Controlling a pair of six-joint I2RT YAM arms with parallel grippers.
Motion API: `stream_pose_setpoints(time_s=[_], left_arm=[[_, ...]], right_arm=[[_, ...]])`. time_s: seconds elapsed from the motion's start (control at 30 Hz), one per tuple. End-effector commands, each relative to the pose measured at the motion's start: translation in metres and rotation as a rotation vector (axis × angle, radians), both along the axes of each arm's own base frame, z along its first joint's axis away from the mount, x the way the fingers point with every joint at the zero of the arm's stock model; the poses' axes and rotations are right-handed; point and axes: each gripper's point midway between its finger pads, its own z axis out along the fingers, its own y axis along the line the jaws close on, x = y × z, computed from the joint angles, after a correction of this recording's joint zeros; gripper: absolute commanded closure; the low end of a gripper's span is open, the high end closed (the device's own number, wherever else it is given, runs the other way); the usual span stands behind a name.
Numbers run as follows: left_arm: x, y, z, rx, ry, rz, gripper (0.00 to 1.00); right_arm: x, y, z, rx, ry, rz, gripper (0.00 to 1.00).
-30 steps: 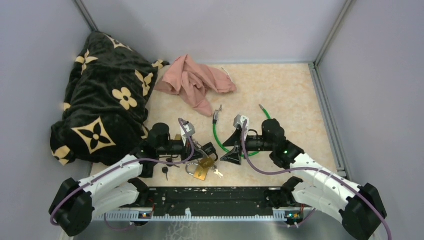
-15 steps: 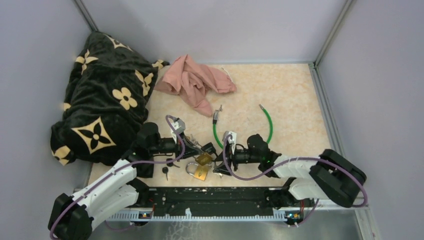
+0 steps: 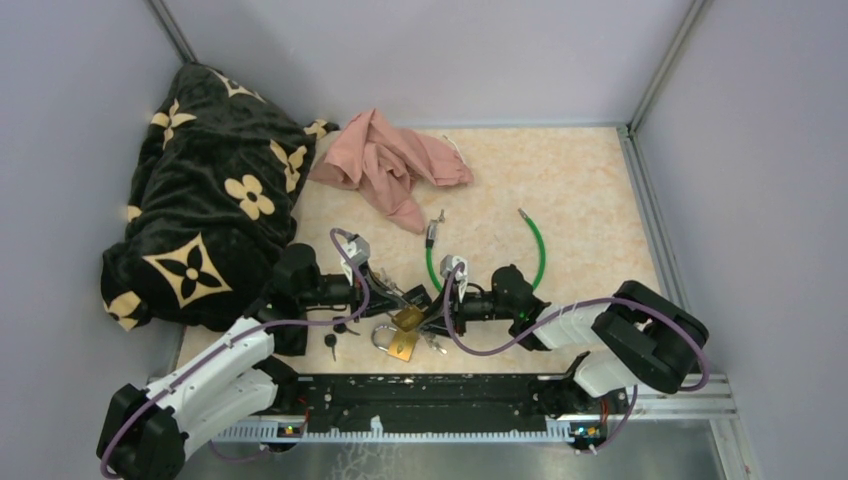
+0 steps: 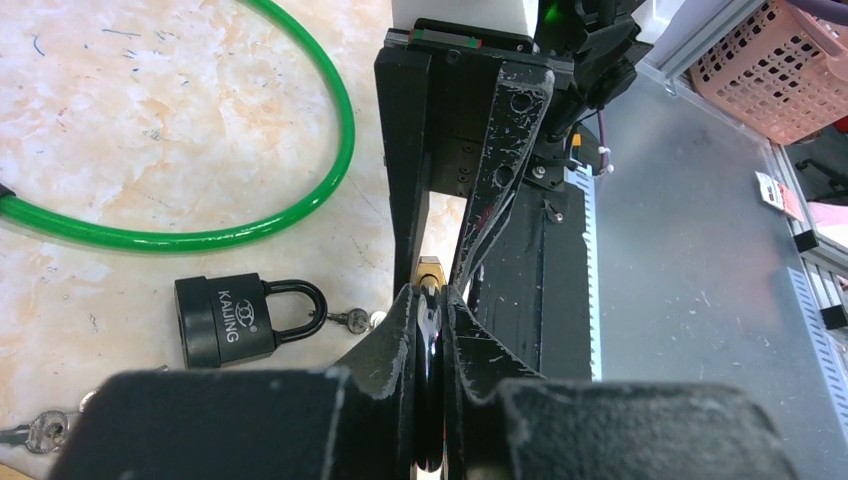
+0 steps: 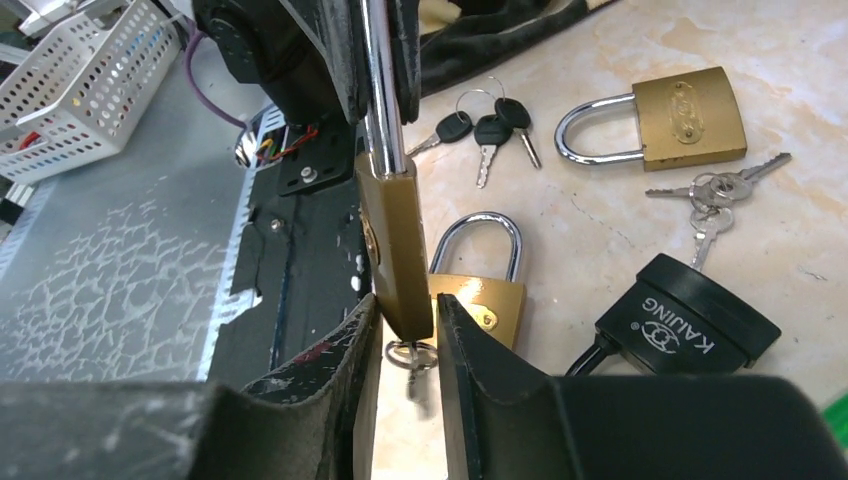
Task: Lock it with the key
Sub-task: Lock the lock.
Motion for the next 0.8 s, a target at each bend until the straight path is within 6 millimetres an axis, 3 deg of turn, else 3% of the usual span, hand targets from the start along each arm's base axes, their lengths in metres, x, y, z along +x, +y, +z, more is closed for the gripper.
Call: stream_pose_setpoints(time_s=[0.0, 0.3, 0.43, 0.53, 0.77], left_arm=[[0.003, -0.005, 0.033, -0.082, -0.089, -0.029, 1.00], [0.003, -0.005, 0.035, -0.088, -0.094, -0.028, 1.00], [0.003, -0.006, 0.036, -0.089, -0.091, -0.027, 1.00], [0.003, -0.006, 0.037, -0.094, -0.094, -0.026, 1.00], [0.010, -0.002, 0.039, -0.079, -0.090, 0.007, 1.00]], right_arm=[[0.000, 0.015, 0.029, 0.087, -0.062, 0.056, 0.75], [-0.002, 0.013, 0.020, 0.052, -0.054, 0.065, 0.75], [-0.002, 0.013, 0.019, 0.036, -0.061, 0.068, 0.85], [-0.001, 0.012, 0.021, 0.039, -0.065, 0.056, 1.00], [0.006, 0.006, 0.019, 0.011, -0.052, -0.013, 1.00]])
